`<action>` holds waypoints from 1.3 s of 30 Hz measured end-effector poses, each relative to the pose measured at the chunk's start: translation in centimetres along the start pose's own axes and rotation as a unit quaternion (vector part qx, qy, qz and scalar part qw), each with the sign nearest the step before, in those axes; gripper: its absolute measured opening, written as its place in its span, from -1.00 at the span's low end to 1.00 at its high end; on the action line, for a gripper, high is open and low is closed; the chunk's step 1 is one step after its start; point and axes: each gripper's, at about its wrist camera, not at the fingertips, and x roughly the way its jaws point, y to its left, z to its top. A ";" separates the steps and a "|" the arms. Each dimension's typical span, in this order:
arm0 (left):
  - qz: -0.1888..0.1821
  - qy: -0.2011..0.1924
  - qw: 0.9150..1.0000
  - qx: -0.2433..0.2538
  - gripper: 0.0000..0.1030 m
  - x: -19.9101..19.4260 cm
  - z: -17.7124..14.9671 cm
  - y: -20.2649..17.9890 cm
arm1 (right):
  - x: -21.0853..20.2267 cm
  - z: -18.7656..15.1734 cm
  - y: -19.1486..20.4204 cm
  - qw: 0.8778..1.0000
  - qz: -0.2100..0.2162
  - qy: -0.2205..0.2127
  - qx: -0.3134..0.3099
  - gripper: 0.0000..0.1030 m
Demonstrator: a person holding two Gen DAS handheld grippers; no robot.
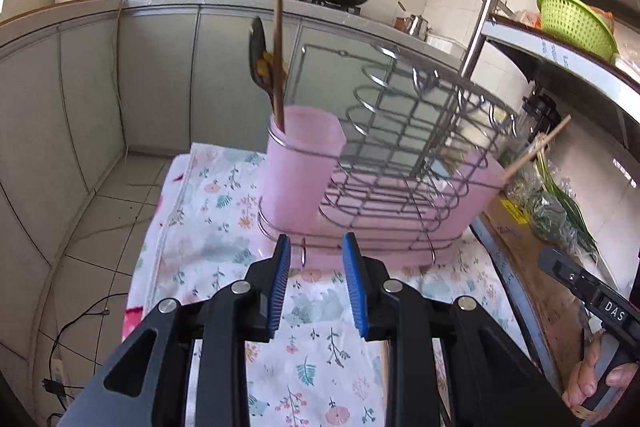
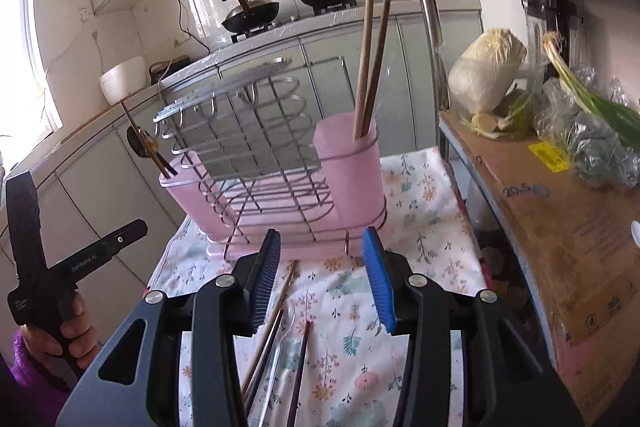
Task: Organize utensils
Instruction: 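Grasp a wooden chopstick with the left tool while the right tool grasps a black chopstick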
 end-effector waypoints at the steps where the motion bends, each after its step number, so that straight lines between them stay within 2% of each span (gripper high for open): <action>1: -0.005 0.015 1.000 0.004 -0.50 0.5 -0.6 -0.3 | 0.3 -0.5 -0.2 1.000 0.002 0.011 0.005 -0.16; 7: -0.040 0.110 0.993 0.014 -0.55 4.2 -3.5 -2.4 | 2.7 -4.0 -1.2 0.995 0.027 0.090 0.037 -0.17; 10: -0.045 0.150 0.987 0.032 -0.62 6.2 -3.9 -3.8 | 3.5 -5.5 -1.4 0.992 0.032 0.117 0.042 -0.42; 13: -0.040 0.174 0.983 0.052 -0.66 8.3 -3.9 -5.4 | 4.4 -6.8 -1.7 0.988 0.042 0.140 0.052 -0.66; 17: -0.021 0.195 0.979 0.057 -0.67 11.5 -3.7 -6.7 | 4.7 -7.8 -2.0 0.986 0.049 0.151 0.054 -0.69; 26: 0.044 0.220 0.972 0.075 -0.68 16.5 -4.3 -8.2 | 5.3 -8.1 -2.7 0.984 0.054 0.163 0.053 -0.69; 27: 0.048 0.222 0.971 0.074 -0.72 16.8 -4.4 -8.2 | 5.5 -8.2 -2.6 0.983 0.056 0.166 0.052 -0.69; 28: 0.055 0.219 0.971 0.075 -0.90 16.9 -4.4 -8.2 | 5.6 -8.3 -2.5 0.982 0.059 0.170 0.050 -0.69; 29: 0.060 0.218 0.971 0.078 -0.89 16.9 -4.4 -8.4 | 5.8 -8.4 -2.4 0.982 0.062 0.174 0.048 -0.69; 39: 0.039 0.215 0.976 0.028 -0.90 13.0 -4.3 -4.8 | 7.8 -8.2 -0.6 0.978 0.056 0.202 0.016 -0.69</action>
